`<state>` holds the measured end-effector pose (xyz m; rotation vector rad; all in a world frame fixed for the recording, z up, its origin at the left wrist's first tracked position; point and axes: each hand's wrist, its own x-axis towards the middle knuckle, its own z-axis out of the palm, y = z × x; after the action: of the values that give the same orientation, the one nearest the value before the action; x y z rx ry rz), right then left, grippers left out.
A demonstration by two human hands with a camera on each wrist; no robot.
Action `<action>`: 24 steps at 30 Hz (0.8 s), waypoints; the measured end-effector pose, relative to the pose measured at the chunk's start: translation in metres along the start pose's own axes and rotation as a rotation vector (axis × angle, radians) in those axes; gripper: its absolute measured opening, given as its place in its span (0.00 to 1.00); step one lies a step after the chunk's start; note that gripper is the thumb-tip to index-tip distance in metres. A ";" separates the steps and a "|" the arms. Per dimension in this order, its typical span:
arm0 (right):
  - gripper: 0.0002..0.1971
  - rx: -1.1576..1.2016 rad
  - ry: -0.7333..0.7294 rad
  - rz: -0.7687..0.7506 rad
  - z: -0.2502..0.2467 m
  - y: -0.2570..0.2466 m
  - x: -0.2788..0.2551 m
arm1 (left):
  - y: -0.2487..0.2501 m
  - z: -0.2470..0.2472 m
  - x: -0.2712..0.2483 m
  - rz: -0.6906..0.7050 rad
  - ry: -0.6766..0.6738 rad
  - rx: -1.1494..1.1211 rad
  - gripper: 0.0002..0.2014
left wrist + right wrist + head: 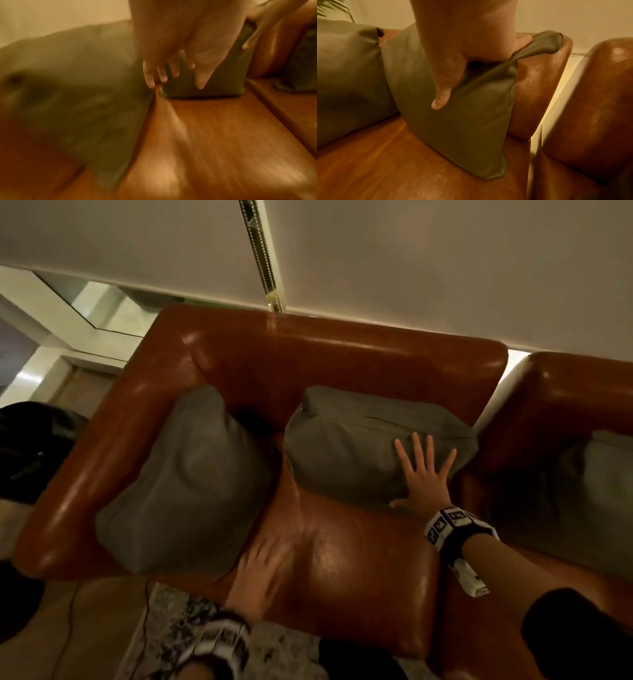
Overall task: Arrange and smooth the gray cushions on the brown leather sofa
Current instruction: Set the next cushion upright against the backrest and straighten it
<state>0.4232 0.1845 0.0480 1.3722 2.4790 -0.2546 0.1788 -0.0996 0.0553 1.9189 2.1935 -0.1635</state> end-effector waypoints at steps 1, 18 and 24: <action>0.75 0.005 0.016 -0.006 0.003 0.002 0.003 | 0.008 -0.016 0.044 0.052 -0.024 0.005 0.33; 0.78 -0.152 0.187 -0.061 -0.014 0.053 0.116 | 0.039 -0.047 0.316 0.153 -0.280 0.193 0.60; 0.61 -0.294 0.303 -0.227 0.006 0.012 0.062 | 0.027 -0.036 0.316 0.216 -0.263 0.190 0.61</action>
<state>0.4033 0.2380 0.0210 1.0755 2.7796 0.2830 0.1636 0.2169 0.0162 2.0796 1.8463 -0.5695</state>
